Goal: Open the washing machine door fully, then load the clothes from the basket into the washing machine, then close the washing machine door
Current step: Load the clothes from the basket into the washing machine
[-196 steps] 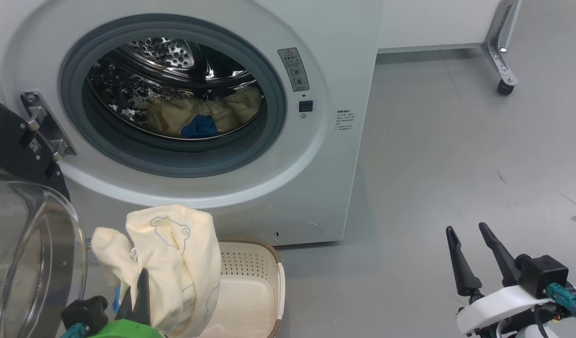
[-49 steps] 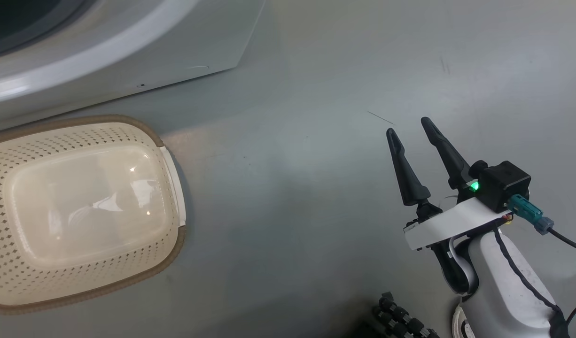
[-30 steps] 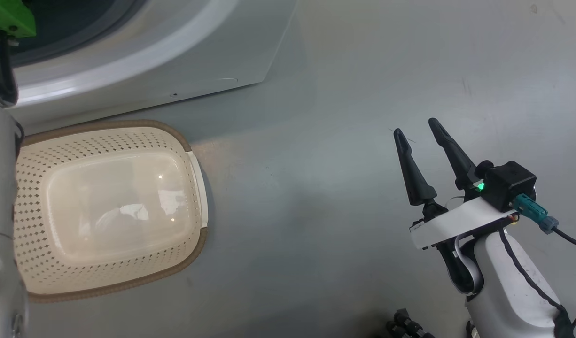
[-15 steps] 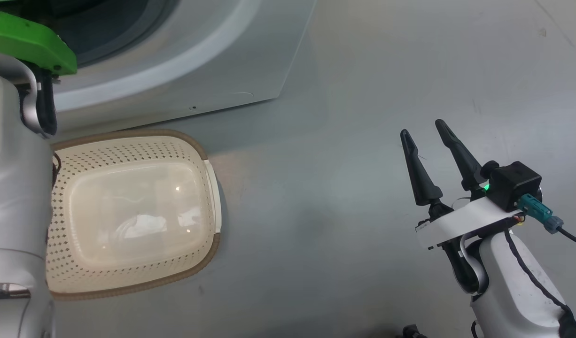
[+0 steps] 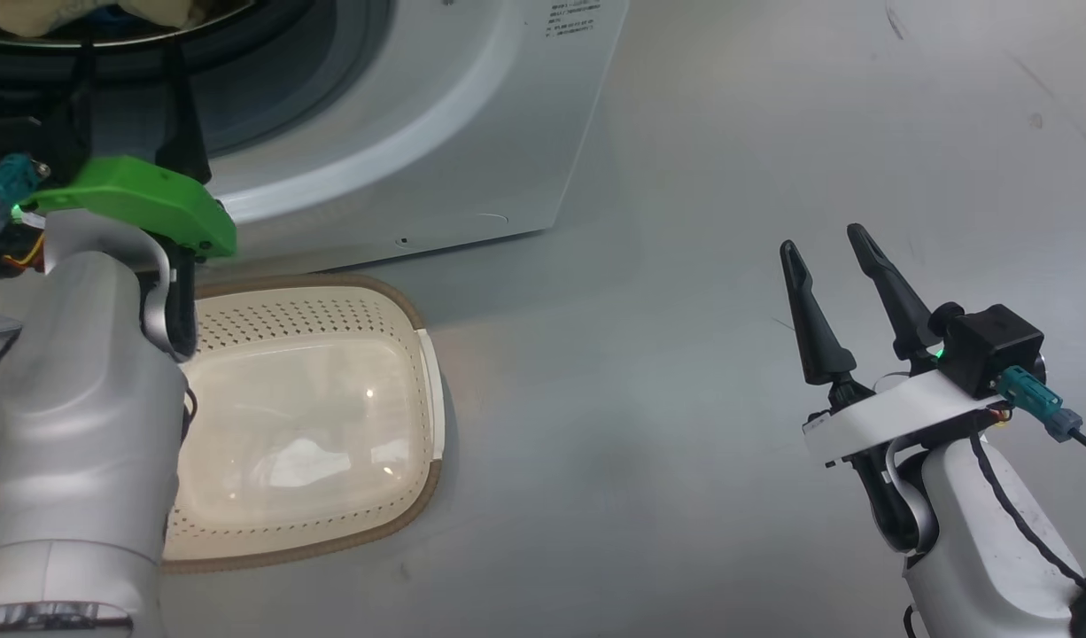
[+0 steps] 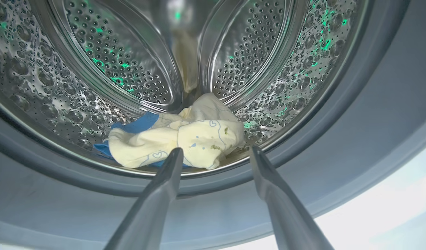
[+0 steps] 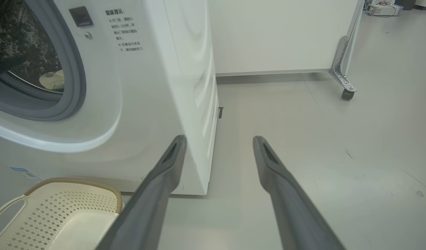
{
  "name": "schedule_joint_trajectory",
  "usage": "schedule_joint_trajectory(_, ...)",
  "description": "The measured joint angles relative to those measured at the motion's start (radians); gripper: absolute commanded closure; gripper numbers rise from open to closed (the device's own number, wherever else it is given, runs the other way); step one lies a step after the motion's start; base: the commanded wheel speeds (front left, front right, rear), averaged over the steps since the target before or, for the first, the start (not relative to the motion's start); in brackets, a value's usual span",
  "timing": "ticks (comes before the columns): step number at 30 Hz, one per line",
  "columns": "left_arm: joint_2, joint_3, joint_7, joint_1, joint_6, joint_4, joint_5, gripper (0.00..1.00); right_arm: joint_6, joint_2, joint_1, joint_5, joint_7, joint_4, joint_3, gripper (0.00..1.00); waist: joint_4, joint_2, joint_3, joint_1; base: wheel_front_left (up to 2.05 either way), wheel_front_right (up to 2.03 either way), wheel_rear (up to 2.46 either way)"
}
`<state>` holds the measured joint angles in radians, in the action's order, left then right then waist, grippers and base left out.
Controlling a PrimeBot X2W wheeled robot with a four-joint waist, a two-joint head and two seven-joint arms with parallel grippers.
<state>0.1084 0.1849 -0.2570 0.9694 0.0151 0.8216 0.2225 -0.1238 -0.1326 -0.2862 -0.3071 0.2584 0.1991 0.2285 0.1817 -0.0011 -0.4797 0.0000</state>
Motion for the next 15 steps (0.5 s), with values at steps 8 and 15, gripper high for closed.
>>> schedule_joint_trajectory(8, -0.024, 0.005, 0.000, -0.101, 0.000, -0.021, 0.006, 0.00, 0.000, -0.004, 0.019, 0.002, 0.000, 0.000, -0.007, 0.00, -0.030, 0.0000, 0.046, 0.0000, 0.00, 0.00, 0.00)
schedule_joint_trajectory(15, -0.049, 0.032, 0.000, -0.220, 0.019, -0.069, 0.000, 0.00, 0.000, -0.003, 0.041, 0.005, 0.000, 0.002, -0.024, 0.00, -0.053, 0.0000, 0.088, 0.0000, 0.00, 0.00, 0.00)
